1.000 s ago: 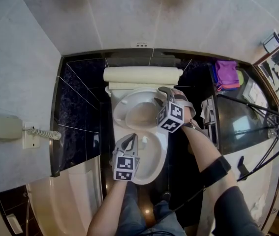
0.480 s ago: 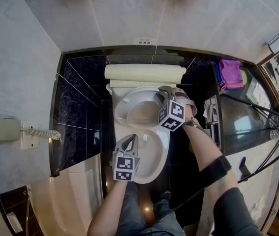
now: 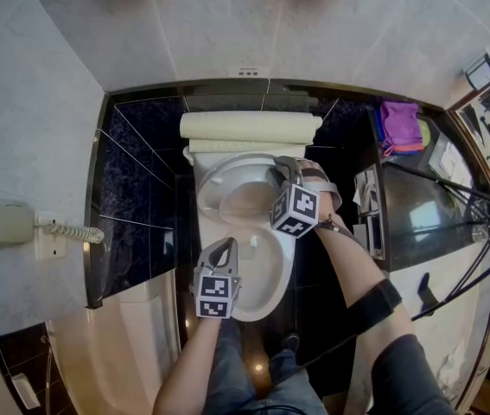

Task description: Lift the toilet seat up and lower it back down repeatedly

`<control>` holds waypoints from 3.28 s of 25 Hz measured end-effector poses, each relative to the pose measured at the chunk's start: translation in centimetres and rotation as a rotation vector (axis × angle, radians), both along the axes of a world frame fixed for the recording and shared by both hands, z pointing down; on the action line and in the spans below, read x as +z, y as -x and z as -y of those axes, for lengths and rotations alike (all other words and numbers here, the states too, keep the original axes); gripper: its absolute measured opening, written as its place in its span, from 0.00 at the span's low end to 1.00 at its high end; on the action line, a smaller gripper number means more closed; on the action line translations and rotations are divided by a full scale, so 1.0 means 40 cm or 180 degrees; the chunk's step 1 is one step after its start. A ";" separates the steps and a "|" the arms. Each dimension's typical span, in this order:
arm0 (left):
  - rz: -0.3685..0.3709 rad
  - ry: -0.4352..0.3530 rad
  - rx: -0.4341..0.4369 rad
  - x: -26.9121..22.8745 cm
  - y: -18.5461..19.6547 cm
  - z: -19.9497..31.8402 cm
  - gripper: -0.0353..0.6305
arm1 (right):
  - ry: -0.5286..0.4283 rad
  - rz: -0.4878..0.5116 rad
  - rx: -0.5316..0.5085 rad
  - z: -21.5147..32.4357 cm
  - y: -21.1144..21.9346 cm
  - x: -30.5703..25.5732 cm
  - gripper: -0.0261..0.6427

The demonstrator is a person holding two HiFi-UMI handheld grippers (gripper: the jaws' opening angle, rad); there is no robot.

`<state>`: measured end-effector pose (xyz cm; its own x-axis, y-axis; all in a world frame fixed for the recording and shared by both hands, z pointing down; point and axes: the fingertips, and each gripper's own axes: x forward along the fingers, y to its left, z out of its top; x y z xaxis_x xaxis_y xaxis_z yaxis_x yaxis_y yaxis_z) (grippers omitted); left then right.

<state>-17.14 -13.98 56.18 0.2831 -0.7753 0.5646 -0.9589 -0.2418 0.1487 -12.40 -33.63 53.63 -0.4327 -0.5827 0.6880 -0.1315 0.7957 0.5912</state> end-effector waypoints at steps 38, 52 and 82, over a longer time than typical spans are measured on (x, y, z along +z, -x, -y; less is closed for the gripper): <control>-0.0045 0.0190 -0.0480 0.163 -0.154 -0.323 0.05 | -0.0111 0.0004 -0.0702 -0.787 -0.182 0.153 0.21; 0.0010 0.0320 -0.0536 0.263 -0.175 -0.434 0.05 | 0.0008 -0.0024 -0.0883 -0.935 -0.223 0.220 0.17; 0.0178 0.1276 0.0086 0.912 -0.286 -0.799 0.05 | 0.0734 0.0541 0.0589 -0.944 -0.441 0.650 0.07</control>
<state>-5.71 17.98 92.66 0.2605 -0.4832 0.8359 -0.9623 -0.2005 0.1840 5.24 4.15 79.62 -0.4540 -0.4994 0.7379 -0.3674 0.8594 0.3557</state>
